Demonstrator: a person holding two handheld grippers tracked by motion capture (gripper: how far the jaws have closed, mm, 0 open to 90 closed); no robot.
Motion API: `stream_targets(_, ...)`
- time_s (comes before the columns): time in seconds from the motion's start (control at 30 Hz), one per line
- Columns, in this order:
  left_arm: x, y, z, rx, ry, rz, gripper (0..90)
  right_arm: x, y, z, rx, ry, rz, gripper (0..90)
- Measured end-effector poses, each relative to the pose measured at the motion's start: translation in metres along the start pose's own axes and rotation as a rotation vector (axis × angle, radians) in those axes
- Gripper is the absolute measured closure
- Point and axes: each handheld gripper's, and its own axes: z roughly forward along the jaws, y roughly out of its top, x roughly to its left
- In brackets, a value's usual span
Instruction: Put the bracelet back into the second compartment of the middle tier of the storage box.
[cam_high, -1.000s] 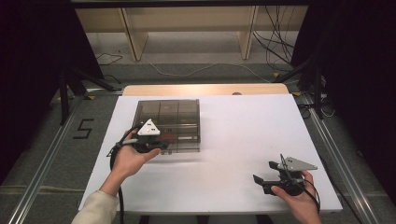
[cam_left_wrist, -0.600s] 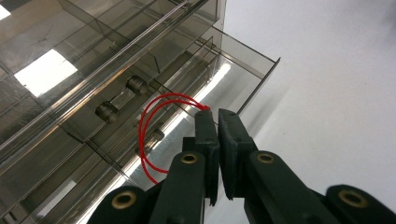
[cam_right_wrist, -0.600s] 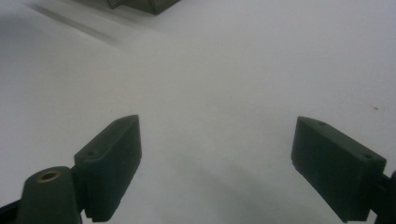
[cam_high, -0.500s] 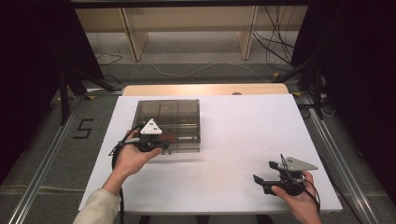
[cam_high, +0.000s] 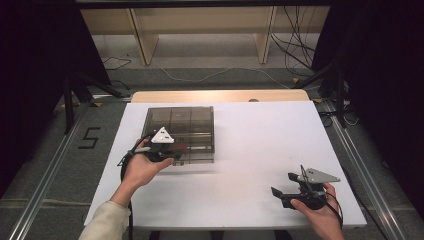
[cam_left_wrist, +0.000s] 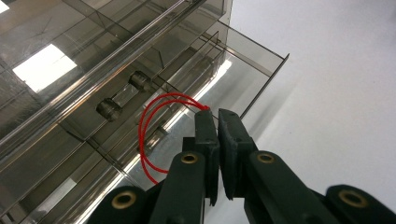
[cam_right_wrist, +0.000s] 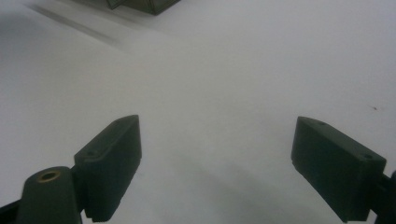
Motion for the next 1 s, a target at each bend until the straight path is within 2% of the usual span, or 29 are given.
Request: stream_targets(1.0,0.0039,0.0011,0.0089,0.021,0.004,-0.006,86.8,-0.0004,-0.0001,0.0004,-0.001,0.001,0.001,17.0)
